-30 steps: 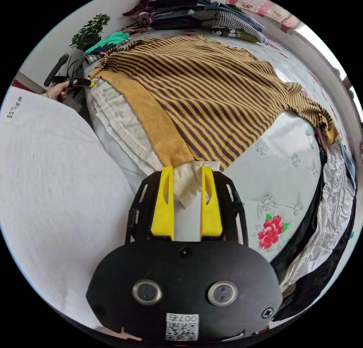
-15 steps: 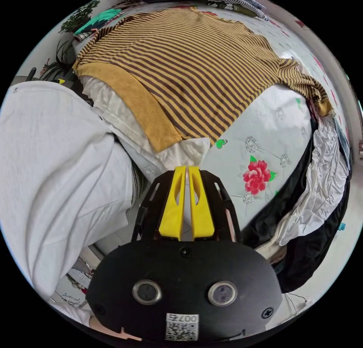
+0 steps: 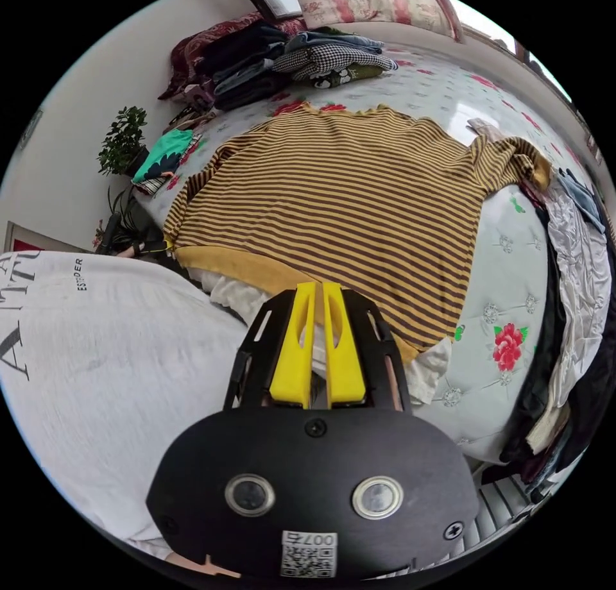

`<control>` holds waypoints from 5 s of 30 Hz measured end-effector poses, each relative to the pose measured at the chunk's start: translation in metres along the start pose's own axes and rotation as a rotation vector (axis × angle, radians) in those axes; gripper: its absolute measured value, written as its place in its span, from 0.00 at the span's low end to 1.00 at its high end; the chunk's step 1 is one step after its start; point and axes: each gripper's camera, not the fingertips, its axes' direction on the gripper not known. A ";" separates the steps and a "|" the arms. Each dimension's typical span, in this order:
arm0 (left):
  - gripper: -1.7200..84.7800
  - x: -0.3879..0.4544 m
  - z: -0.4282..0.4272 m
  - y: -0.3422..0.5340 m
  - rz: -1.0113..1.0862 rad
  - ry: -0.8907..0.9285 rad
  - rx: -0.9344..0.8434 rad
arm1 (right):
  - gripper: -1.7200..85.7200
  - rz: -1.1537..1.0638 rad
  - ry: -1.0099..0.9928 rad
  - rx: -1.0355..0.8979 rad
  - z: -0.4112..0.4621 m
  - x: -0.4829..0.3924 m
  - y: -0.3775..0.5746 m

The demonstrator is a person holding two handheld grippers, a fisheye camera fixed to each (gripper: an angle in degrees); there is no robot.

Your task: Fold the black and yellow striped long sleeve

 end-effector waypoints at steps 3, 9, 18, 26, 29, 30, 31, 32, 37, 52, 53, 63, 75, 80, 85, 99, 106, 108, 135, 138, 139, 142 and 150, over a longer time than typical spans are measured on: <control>0.08 -0.033 -0.047 -0.013 -0.012 0.051 0.132 | 0.02 -0.038 0.021 -0.033 0.014 -0.026 -0.010; 0.08 -0.100 -0.185 -0.087 0.020 0.005 0.491 | 0.02 -0.101 0.017 -0.085 0.037 -0.065 -0.034; 0.06 -0.184 -0.154 -0.126 -0.291 0.154 0.574 | 0.02 -0.033 0.028 -0.097 0.054 -0.095 -0.036; 0.07 -0.065 -0.211 -0.162 0.102 0.285 0.766 | 0.03 0.128 0.043 -0.048 0.040 -0.078 -0.006; 0.07 0.061 -0.234 -0.155 0.486 0.348 0.812 | 0.03 0.179 0.068 0.003 0.027 -0.062 0.006; 0.07 0.116 -0.234 -0.146 0.653 0.413 0.792 | 0.03 0.205 0.080 0.017 0.022 -0.053 0.012; 0.07 0.171 -0.228 -0.134 0.821 0.496 0.740 | 0.03 0.238 0.089 0.037 0.015 -0.043 0.017; 0.08 0.198 -0.223 -0.128 0.902 0.544 0.700 | 0.03 0.256 0.091 0.051 0.012 -0.038 0.021; 0.22 0.355 -0.108 -0.074 1.211 0.547 0.205 | 0.05 0.429 0.046 0.148 -0.009 0.017 0.055; 0.18 0.348 0.014 -0.150 0.800 -0.032 -0.001 | 0.10 0.454 0.105 0.125 0.023 0.104 0.016; 0.18 0.354 0.018 -0.157 0.803 -0.037 -0.002 | 0.10 0.448 0.103 0.111 0.027 0.106 0.013; 0.17 0.464 0.099 -0.243 0.902 -0.213 -0.090 | 0.07 0.371 0.123 -0.033 0.051 0.115 -0.011; 0.06 0.431 0.074 -0.294 0.855 -0.175 -0.069 | 0.03 0.318 0.096 0.005 0.040 0.118 -0.056; 0.07 0.372 0.052 -0.330 0.682 -0.243 -0.029 | 0.04 0.195 0.065 -0.020 0.060 0.106 -0.118; 0.10 0.304 0.068 -0.353 0.447 -0.295 -0.062 | 0.05 0.125 0.078 -0.079 0.065 0.107 -0.133; 0.10 0.392 0.083 -0.239 0.776 -0.037 -0.049 | 0.08 0.684 0.248 0.366 -0.096 0.403 -0.121; 0.11 0.415 0.128 -0.217 0.862 -0.157 -0.152 | 0.09 0.950 0.012 0.389 -0.074 0.523 -0.116; 0.11 0.413 0.128 -0.217 0.869 -0.165 -0.145 | 0.08 0.983 -0.078 0.413 -0.063 0.532 -0.110; 0.08 0.268 0.084 -0.182 0.616 0.076 -0.013 | 0.05 -0.411 -0.311 0.172 0.025 -0.056 -0.093; 0.09 0.241 0.086 -0.167 0.595 0.078 -0.044 | 0.06 -0.437 -0.292 0.038 0.068 -0.087 -0.081; 0.09 0.233 0.085 -0.163 0.591 0.082 -0.046 | 0.06 -0.429 -0.277 0.029 0.070 -0.087 -0.080; 0.11 0.224 0.077 -0.159 0.618 0.117 0.002 | 0.07 -0.366 -0.178 0.074 0.059 -0.070 -0.086; 0.16 0.246 0.089 -0.203 0.676 0.201 0.071 | 0.09 -0.127 -0.219 0.107 0.081 -0.014 -0.172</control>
